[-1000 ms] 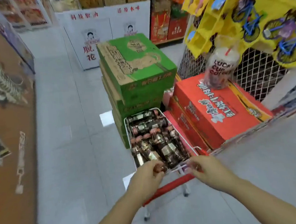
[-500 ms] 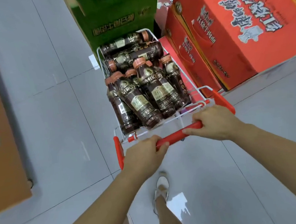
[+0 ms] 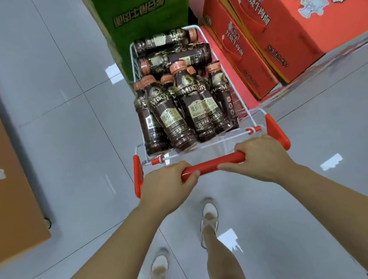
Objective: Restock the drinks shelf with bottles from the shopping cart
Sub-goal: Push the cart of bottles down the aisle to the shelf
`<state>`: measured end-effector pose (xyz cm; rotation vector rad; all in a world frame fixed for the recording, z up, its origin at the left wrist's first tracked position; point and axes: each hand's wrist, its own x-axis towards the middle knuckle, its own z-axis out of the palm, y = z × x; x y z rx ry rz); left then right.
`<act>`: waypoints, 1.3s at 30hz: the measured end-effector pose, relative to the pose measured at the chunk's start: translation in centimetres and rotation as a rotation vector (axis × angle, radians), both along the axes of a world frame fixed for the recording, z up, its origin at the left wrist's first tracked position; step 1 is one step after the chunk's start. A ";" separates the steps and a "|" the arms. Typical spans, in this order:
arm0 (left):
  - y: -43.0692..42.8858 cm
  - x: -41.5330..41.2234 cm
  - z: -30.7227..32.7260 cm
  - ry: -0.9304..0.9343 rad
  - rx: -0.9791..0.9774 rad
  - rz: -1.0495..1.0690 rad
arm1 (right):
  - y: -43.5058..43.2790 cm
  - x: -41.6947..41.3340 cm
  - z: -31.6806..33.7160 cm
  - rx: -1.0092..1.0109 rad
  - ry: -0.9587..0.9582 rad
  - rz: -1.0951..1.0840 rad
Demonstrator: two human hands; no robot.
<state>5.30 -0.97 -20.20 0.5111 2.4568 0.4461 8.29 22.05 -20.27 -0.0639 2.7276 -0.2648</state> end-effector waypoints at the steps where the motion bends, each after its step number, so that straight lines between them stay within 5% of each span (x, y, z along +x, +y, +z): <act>1: -1.1 0.4 -0.1 0.010 0.003 -0.026 | -0.9 1.1 -0.1 -0.005 0.009 -0.006; 22: -13.8 18.0 -1.5 0.342 0.196 -0.374 | -15.6 25.0 1.2 -0.044 -0.055 -0.317; 39: -9.3 28.1 -1.0 0.261 0.193 -0.723 | -16.7 43.7 0.9 0.051 -0.018 -0.688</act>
